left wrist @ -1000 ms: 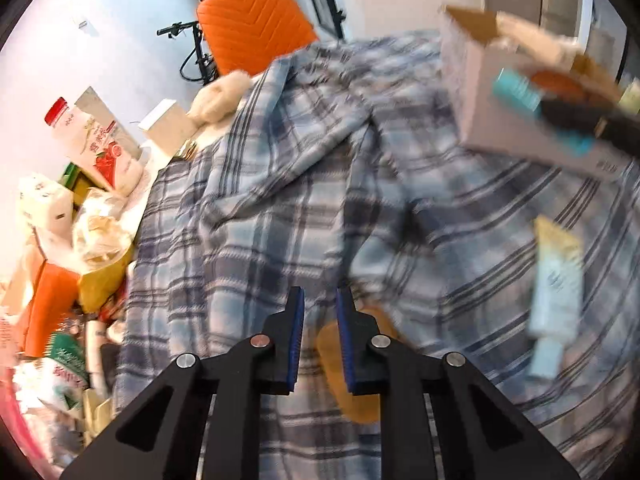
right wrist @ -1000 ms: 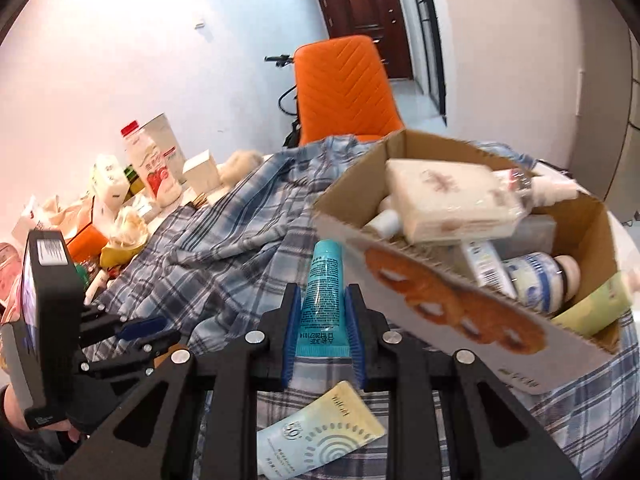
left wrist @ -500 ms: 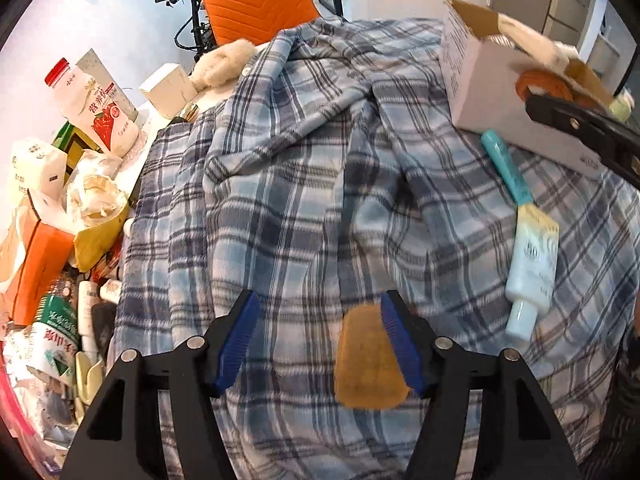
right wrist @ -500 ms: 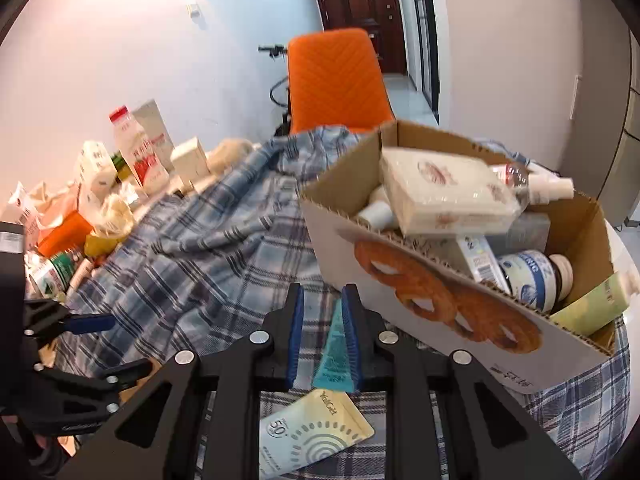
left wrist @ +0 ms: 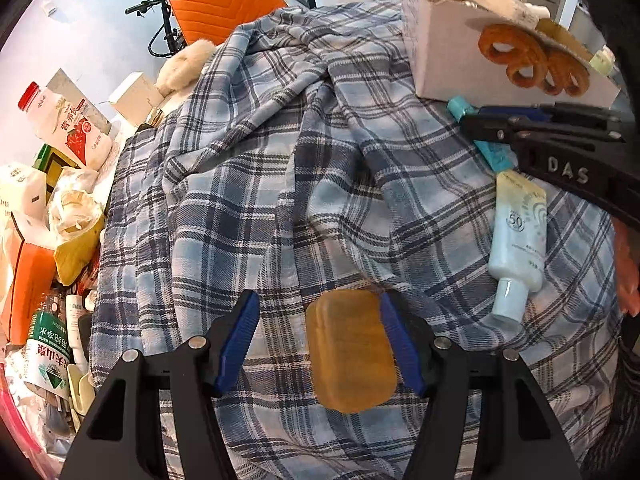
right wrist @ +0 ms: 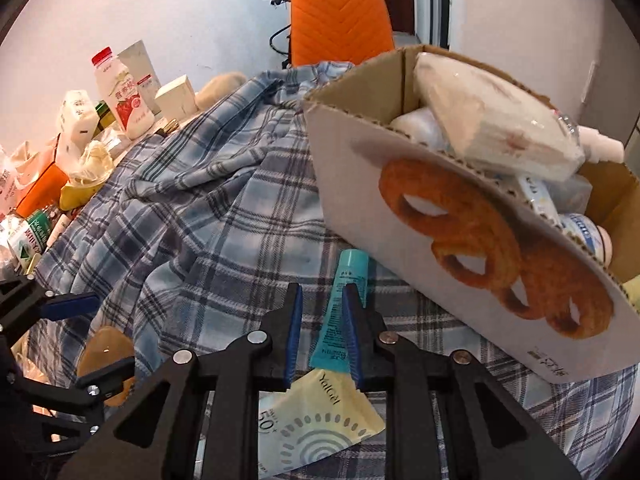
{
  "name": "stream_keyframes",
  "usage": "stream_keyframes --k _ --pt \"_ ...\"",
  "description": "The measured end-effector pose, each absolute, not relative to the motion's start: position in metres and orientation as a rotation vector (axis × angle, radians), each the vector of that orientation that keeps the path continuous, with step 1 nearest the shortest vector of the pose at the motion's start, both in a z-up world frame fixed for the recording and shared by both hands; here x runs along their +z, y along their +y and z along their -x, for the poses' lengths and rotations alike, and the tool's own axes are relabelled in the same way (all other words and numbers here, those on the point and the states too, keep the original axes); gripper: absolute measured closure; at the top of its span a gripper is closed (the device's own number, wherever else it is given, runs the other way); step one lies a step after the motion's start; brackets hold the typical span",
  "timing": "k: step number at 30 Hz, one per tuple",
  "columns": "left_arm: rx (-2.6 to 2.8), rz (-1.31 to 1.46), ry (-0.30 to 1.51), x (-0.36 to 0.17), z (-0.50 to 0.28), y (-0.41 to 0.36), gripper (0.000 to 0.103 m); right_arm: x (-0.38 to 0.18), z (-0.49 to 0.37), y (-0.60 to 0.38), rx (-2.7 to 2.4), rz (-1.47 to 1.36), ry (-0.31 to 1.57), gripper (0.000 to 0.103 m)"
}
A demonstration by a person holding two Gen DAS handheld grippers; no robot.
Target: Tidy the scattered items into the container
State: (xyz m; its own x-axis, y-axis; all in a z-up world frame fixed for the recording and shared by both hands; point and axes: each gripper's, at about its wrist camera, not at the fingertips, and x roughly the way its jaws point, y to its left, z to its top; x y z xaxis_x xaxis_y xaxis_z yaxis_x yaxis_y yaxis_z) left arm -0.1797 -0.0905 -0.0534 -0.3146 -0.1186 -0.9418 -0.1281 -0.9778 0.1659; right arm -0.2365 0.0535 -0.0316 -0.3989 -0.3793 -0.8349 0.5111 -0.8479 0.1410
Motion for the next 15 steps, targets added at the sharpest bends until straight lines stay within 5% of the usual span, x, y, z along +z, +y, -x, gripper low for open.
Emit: stream_keyframes --k 6,10,15 --pt "2.486 1.865 0.387 -0.064 0.180 -0.084 0.039 -0.032 0.235 0.053 -2.214 -1.288 0.163 0.063" --pt "2.515 1.846 0.317 -0.058 0.180 -0.090 0.060 -0.033 0.232 0.048 -2.233 -1.274 0.208 0.063" --pt "2.553 1.819 0.250 -0.051 0.179 -0.102 0.060 -0.034 0.232 0.047 -2.241 -1.279 0.219 0.063"
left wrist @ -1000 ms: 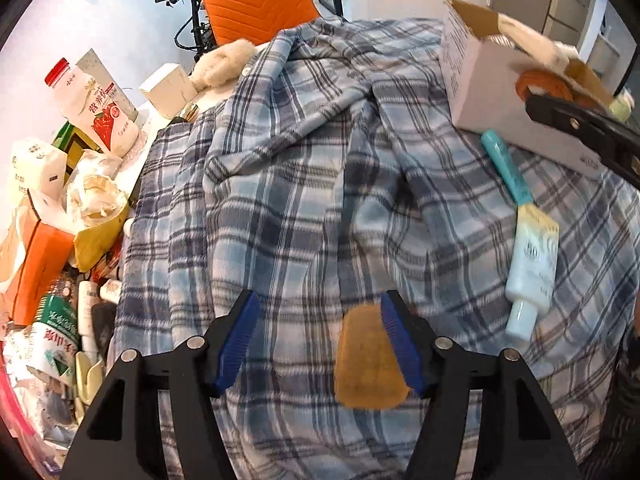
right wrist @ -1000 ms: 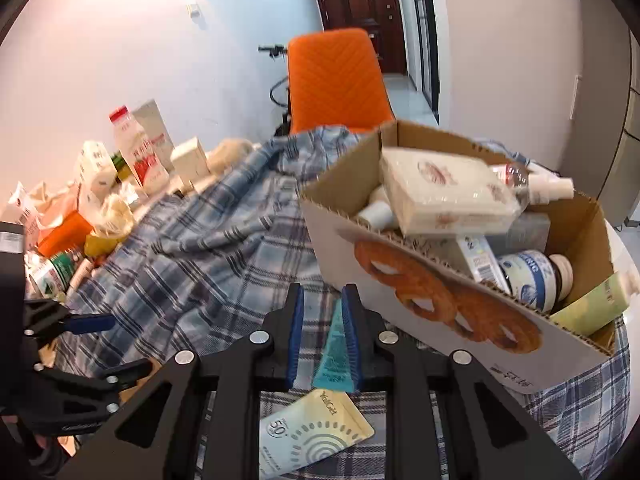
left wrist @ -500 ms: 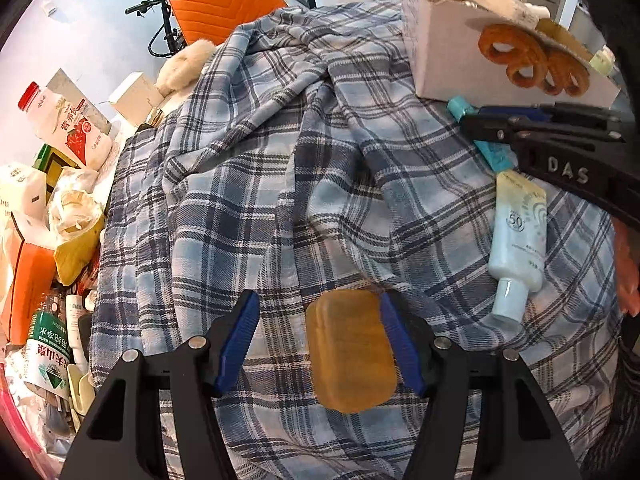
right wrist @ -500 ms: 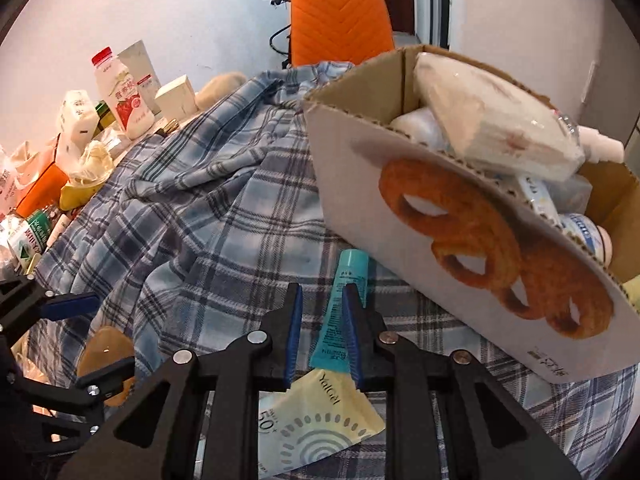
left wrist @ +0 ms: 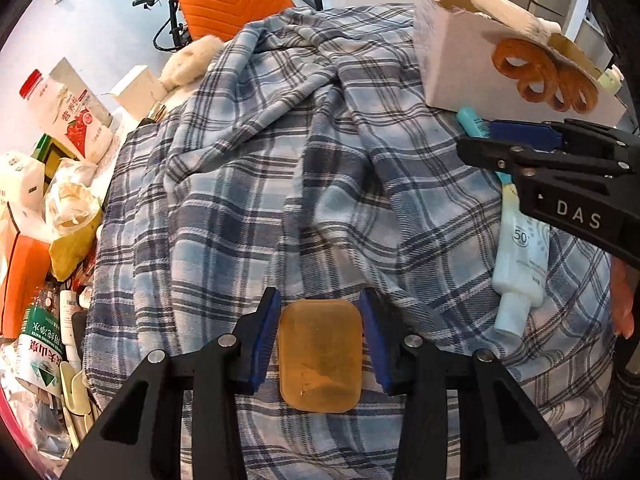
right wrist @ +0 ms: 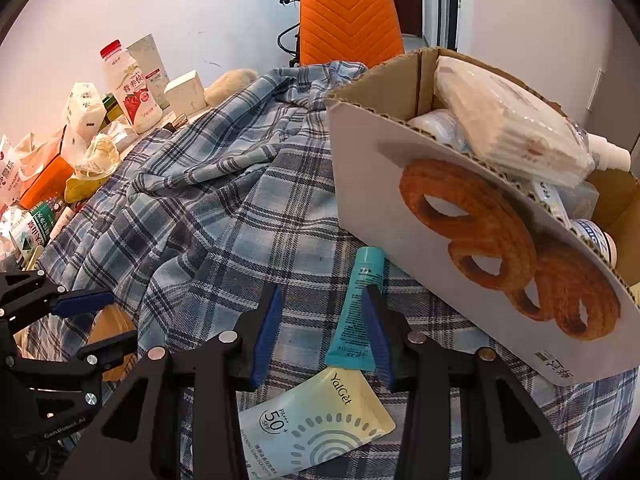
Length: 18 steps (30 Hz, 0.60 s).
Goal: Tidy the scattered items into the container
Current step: 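Carry the soap bar and teal tube over the box and release both inside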
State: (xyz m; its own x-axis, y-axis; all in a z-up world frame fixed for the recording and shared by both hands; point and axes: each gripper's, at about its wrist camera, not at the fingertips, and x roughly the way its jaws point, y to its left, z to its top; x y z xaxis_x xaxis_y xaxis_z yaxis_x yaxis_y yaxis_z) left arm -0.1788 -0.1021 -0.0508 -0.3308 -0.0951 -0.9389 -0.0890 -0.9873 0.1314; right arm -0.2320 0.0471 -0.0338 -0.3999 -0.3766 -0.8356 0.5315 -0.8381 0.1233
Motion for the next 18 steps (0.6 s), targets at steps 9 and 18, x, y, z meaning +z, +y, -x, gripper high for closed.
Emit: stream_keyframes --k 9,18 --pt "-2.673 -1.649 -0.199 -0.024 0.169 -0.098 0.060 -0.026 0.235 0.060 -2.216 -1.293 0.103 0.103" --pt "-2.692 -1.626 -0.206 -0.023 0.175 -0.091 0.060 -0.035 0.237 0.052 -2.231 -1.330 0.163 0.101"
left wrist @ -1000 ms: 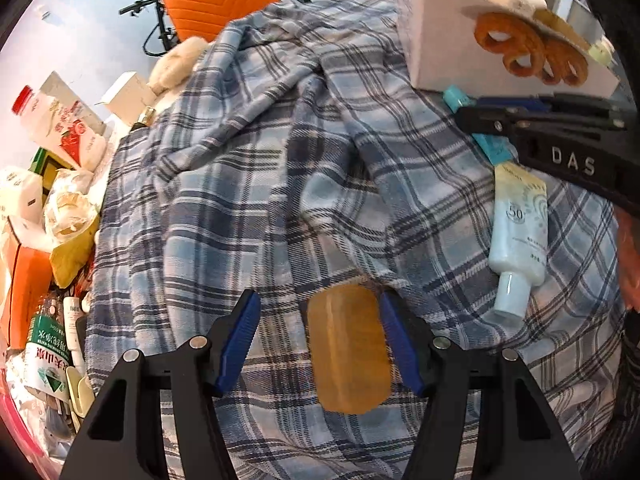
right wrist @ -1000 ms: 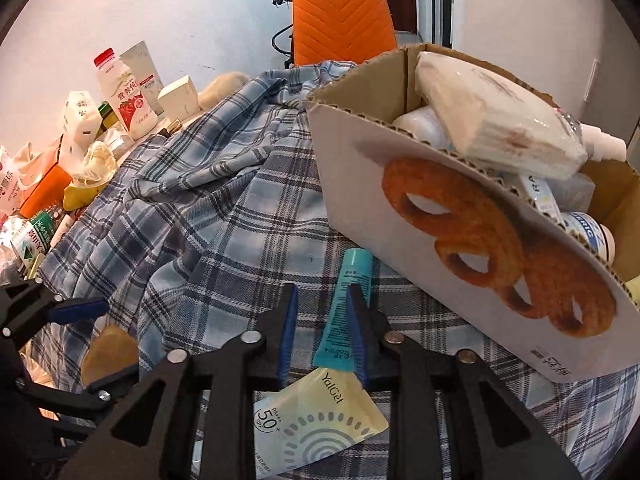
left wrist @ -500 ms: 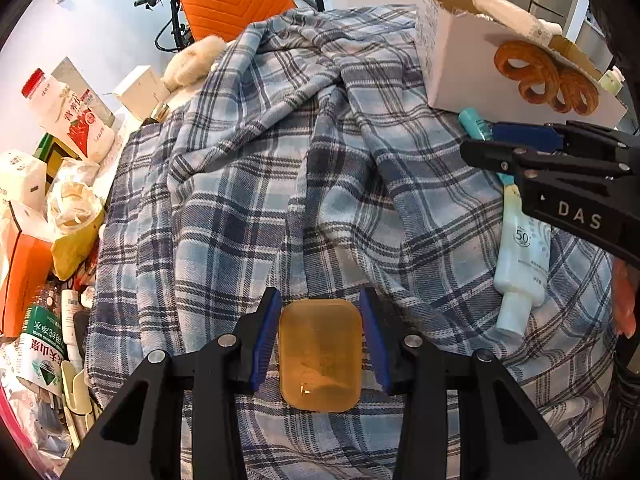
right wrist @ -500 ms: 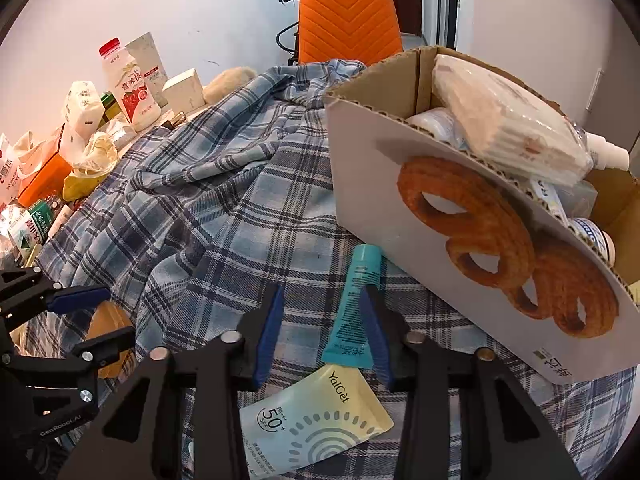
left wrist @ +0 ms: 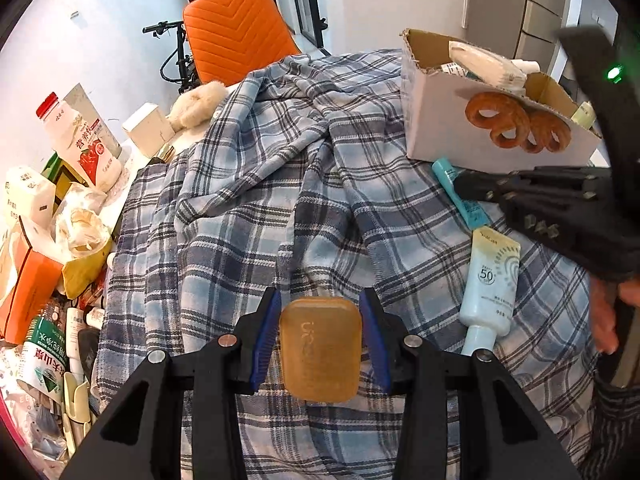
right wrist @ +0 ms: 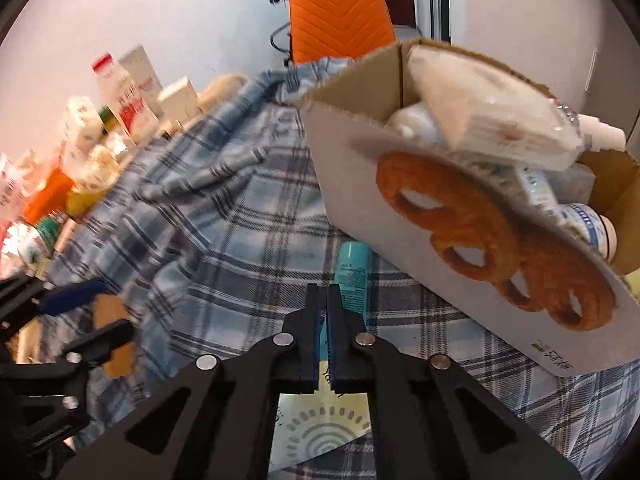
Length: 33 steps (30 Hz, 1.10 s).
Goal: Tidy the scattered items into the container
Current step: 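Carry the soap bar and teal tube over the box and release both inside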
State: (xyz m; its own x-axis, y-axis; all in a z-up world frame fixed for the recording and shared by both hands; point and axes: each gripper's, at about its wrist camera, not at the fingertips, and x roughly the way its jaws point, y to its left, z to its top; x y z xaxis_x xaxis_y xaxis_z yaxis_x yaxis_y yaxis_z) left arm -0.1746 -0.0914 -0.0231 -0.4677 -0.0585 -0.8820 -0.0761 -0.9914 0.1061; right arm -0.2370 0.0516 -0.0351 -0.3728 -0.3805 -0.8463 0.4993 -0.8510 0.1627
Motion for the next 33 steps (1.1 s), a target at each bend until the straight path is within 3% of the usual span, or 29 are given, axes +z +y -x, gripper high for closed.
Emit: stream_keyframes --k 6,9,11,15,21,24,26,30,33 --pt "2.687 1.641 0.201 -0.027 0.177 -0.095 0.060 -0.036 0.234 0.045 -2.270 -1.307 0.214 0.097" --pt "2.684 1.636 0.185 -0.026 0.176 -0.097 0.060 -0.031 0.233 0.047 -2.320 -1.273 0.235 0.075" --pt "2.692 1.633 0.178 -0.024 0.176 -0.098 0.060 -0.027 0.232 0.049 -2.345 -1.245 0.238 0.049" --pt "2.697 1.633 0.171 -0.025 0.177 -0.099 0.060 -0.029 0.237 0.054 -2.331 -1.265 0.195 0.049" --pt "2.741 1.584 0.110 -0.018 0.177 -0.102 0.060 -0.044 0.243 0.048 -2.351 -1.329 0.285 0.049" --pt "2.742 1.586 0.092 -0.018 0.179 -0.104 0.060 -0.049 0.244 0.049 -2.333 -1.350 0.283 0.060" --pt "2.741 1.596 0.086 -0.021 0.181 -0.104 0.060 -0.049 0.243 0.050 -2.348 -1.349 0.298 0.080" --pt "2.748 1.592 0.060 -0.023 0.184 -0.106 0.060 -0.042 0.246 0.063 -2.289 -1.348 0.124 0.082" --pt "2.765 1.564 0.028 -0.020 0.184 -0.106 0.060 -0.025 0.241 0.071 -2.318 -1.282 0.093 0.082"
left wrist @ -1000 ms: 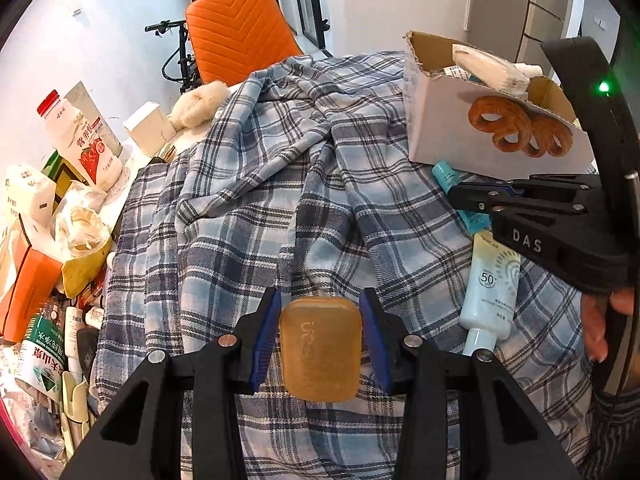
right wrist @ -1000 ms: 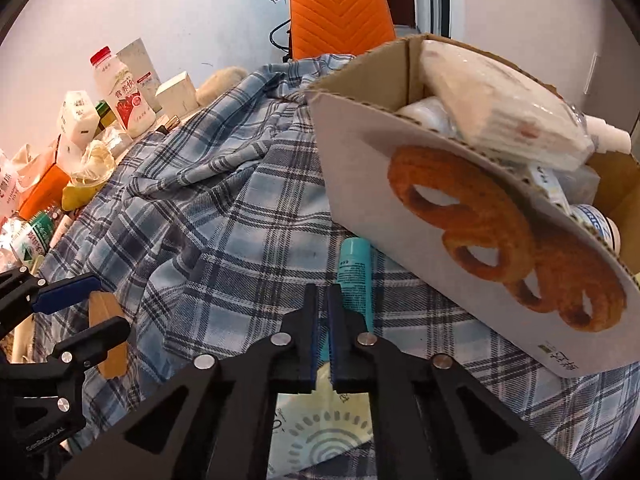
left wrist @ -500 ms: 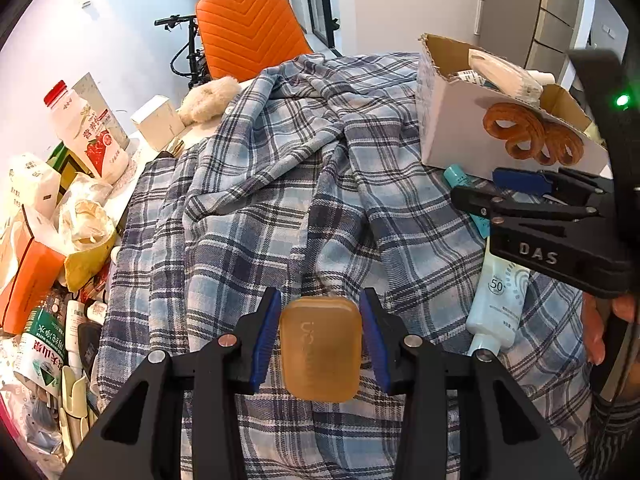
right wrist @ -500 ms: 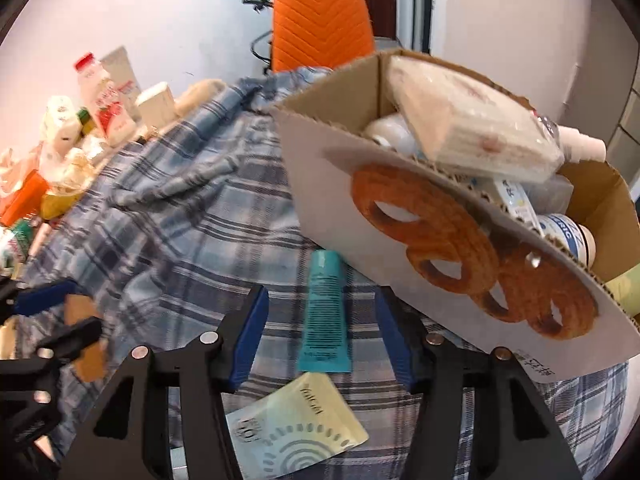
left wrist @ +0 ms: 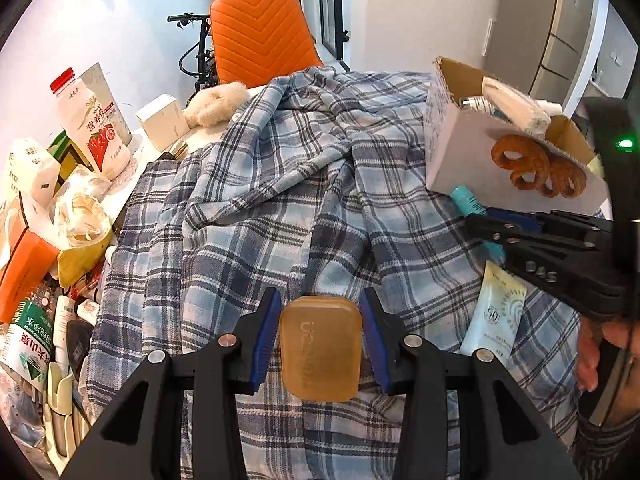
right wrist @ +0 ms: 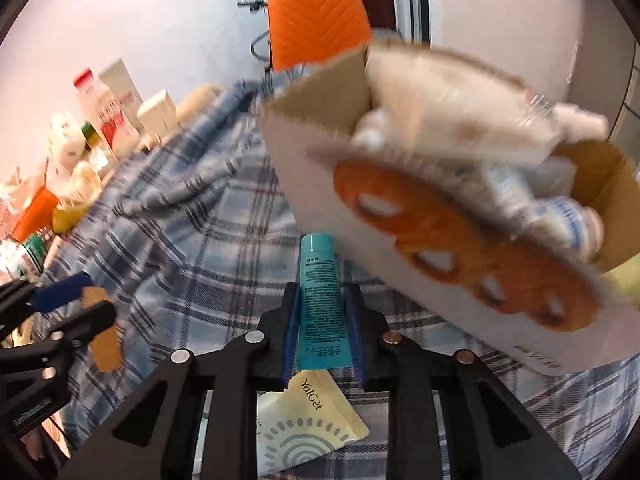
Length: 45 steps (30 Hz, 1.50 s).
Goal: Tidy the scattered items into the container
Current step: 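Carry the soap bar and teal tube over the box and release both inside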
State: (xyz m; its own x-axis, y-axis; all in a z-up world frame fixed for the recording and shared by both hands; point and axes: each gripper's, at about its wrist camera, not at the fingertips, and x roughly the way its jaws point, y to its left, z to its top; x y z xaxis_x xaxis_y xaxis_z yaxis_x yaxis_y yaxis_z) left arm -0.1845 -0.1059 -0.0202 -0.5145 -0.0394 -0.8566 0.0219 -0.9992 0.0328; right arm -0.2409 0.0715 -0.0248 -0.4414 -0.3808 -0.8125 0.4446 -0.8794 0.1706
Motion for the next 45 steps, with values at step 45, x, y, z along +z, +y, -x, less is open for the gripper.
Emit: stream_keyframes --k 45 --pt "-3.032 -1.205 -0.030 0.022 0.308 0.028 0.025 0.040 0.247 0.182 -2.690 -0.914 -0.342 0.081"
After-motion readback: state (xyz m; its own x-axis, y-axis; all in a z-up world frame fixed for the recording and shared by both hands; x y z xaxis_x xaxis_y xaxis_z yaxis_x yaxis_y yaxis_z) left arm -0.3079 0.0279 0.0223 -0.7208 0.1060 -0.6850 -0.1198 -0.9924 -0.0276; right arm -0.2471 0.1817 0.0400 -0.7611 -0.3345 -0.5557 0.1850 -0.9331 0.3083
